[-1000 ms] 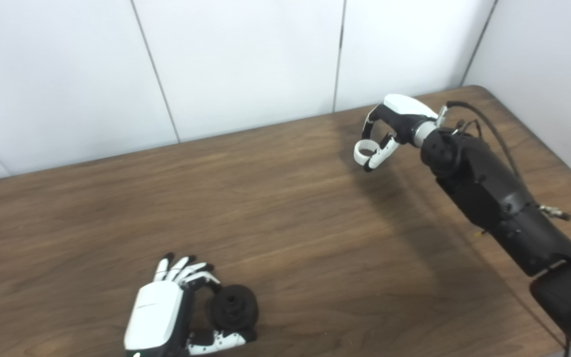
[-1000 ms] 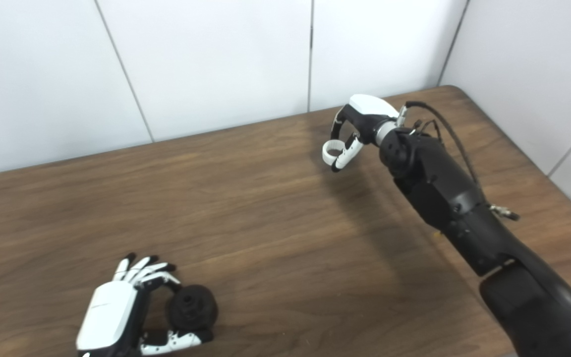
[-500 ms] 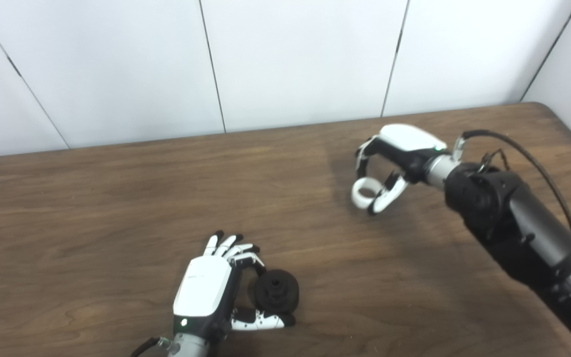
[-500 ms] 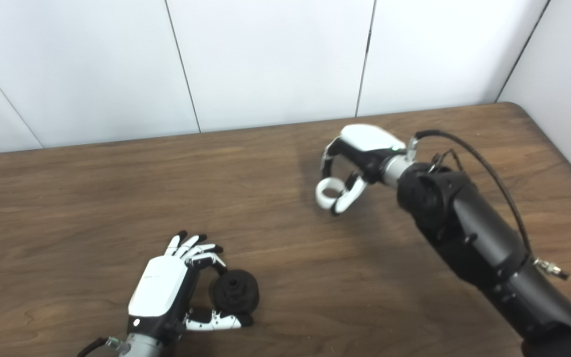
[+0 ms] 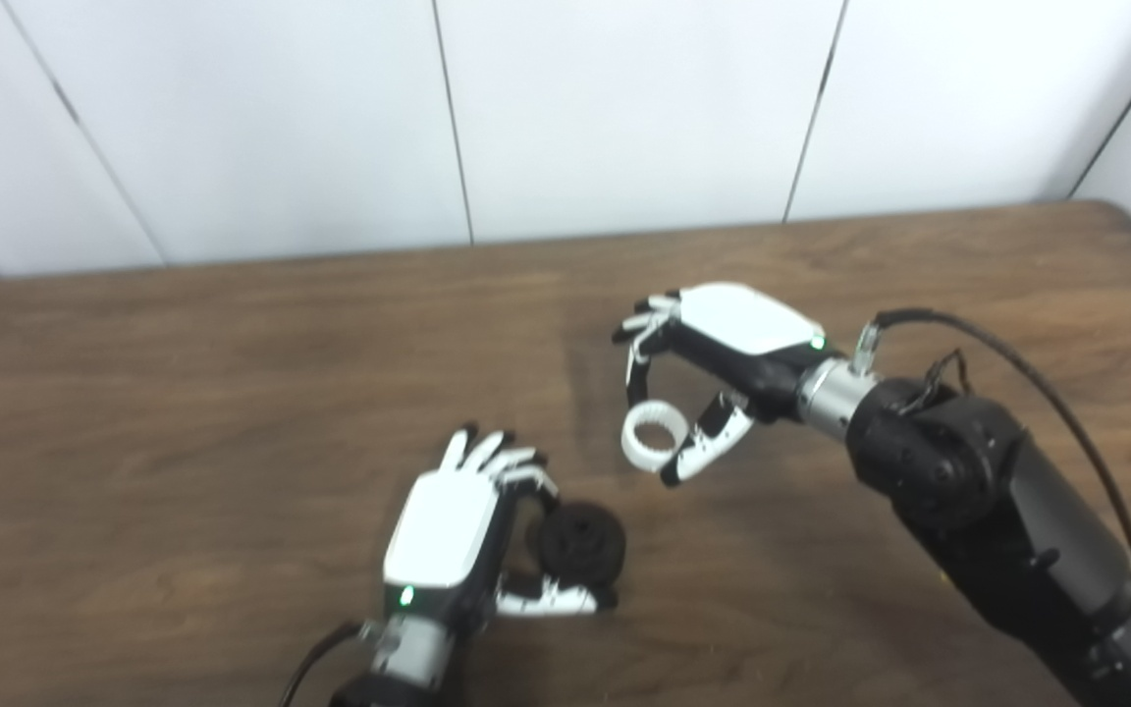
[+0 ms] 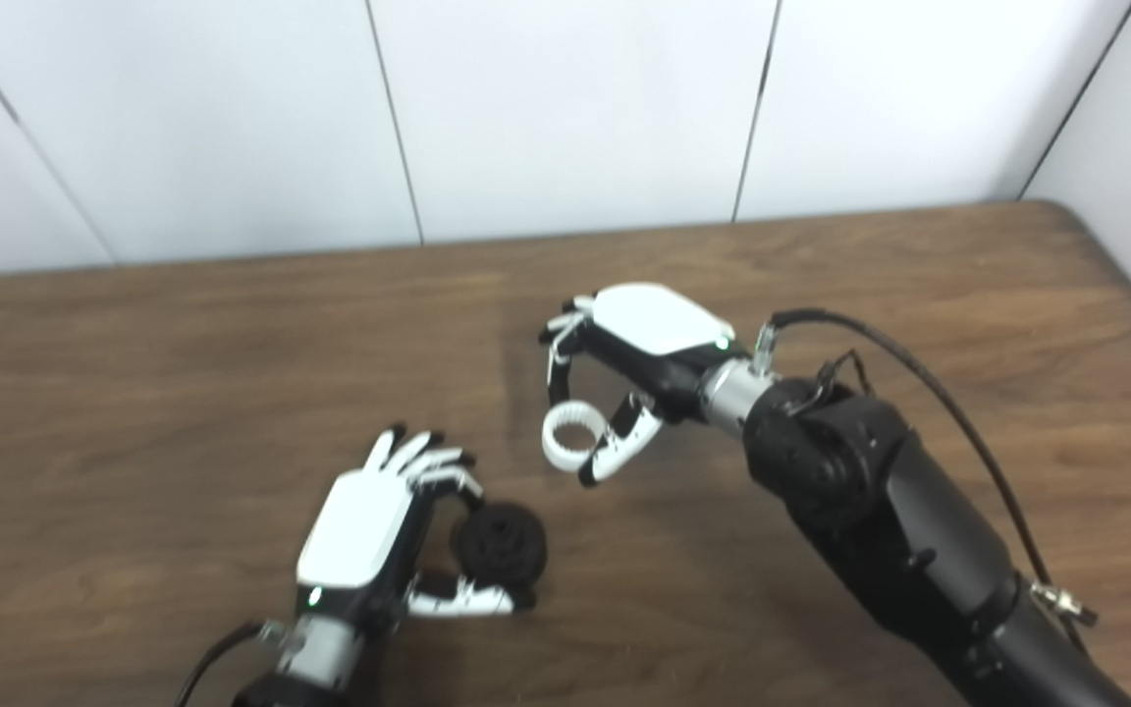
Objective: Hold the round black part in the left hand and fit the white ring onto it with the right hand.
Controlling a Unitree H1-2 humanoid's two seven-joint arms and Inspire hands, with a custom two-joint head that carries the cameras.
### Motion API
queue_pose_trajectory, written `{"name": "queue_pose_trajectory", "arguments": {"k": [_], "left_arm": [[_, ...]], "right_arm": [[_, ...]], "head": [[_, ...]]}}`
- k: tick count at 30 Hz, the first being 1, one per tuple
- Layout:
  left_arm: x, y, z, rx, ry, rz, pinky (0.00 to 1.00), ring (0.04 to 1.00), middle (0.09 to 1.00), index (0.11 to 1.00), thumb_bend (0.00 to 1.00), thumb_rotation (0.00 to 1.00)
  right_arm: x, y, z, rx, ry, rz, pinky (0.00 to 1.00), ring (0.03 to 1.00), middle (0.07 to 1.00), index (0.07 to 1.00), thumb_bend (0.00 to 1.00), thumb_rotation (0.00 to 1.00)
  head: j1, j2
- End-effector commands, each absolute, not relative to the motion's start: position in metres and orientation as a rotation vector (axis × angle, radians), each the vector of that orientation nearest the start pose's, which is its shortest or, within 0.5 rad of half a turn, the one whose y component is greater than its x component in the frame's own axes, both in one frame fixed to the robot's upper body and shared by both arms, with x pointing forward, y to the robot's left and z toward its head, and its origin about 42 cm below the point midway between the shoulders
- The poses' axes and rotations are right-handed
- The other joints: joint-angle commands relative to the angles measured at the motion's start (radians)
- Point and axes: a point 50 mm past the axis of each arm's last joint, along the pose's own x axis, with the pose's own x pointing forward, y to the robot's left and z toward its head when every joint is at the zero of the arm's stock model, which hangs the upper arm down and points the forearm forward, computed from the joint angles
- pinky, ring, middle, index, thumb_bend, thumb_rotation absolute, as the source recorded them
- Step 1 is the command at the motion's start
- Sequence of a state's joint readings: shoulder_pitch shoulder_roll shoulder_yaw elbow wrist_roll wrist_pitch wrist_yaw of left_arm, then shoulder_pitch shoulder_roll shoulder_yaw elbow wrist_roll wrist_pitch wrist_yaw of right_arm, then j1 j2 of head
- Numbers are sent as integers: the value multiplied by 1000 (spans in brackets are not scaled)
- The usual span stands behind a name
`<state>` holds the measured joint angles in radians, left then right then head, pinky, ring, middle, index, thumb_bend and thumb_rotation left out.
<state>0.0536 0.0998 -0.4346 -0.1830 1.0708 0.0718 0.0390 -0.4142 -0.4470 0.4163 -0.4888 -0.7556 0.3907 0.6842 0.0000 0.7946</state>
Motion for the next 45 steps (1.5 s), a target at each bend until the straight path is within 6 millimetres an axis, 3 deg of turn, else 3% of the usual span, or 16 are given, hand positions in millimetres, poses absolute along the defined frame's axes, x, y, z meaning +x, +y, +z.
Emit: {"name": "queue_pose_trajectory", "arguments": {"k": [1,14,30,45], "left_arm": [[244,124,118,1123,-272,-267,1000,898,782,483,524,53],[251,113,119,1126,-283,-259,1000,893,774,483,523,51],[252,109,121,1123,-277,-254,1000,891,771,483,524,51],[251,108,122,1122,-273,-256,1000,894,775,483,523,51]], "right_arm": [[321,-178,295,-1281,-308,576,1000,981,868,484,526,138],[306,-162,305,-1243,-355,656,1000,975,855,483,525,134],[300,-150,286,-1230,-349,718,1000,965,842,482,525,136],[303,-153,276,-1237,-330,721,1000,996,847,482,525,134]], "head": [[10,7],[49,32],[59,40],[56,43]]}}
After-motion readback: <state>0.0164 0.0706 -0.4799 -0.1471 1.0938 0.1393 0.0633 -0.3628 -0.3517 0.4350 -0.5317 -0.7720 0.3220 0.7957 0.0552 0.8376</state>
